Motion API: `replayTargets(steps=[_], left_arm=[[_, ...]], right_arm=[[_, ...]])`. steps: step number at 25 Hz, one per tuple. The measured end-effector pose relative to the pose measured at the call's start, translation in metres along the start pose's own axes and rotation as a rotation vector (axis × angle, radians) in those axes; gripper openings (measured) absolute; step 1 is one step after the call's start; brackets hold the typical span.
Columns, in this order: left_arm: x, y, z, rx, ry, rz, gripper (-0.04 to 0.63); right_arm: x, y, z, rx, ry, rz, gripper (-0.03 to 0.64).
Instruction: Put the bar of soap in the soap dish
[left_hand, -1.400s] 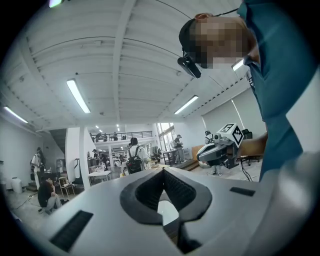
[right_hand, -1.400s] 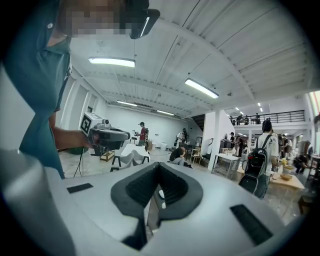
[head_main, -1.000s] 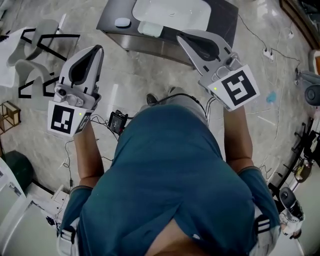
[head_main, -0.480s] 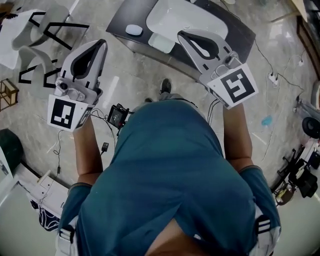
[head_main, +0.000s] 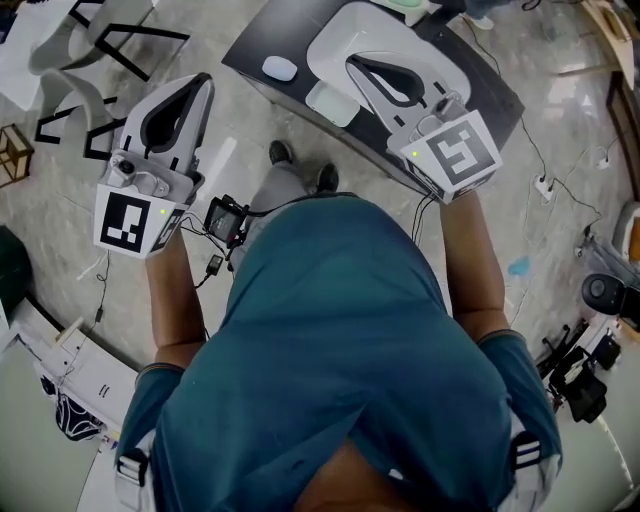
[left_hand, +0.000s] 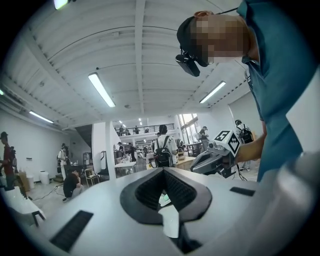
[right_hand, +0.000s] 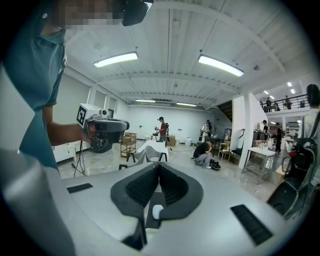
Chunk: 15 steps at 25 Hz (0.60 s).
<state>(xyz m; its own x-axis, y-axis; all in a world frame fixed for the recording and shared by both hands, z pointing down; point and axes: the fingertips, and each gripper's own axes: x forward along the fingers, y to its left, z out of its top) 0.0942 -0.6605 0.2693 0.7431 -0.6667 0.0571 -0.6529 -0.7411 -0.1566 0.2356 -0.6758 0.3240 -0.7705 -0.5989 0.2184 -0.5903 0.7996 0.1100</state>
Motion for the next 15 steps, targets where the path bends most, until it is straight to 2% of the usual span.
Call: replayTargets(steps=[15], left_arm=[[0.021, 0.090, -0.030, -0.047, 0.026, -0.011, 0.003]], right_arm=[[0.121, -0.022, -0.067, 0.095, 0.148, 0.048, 0.015]])
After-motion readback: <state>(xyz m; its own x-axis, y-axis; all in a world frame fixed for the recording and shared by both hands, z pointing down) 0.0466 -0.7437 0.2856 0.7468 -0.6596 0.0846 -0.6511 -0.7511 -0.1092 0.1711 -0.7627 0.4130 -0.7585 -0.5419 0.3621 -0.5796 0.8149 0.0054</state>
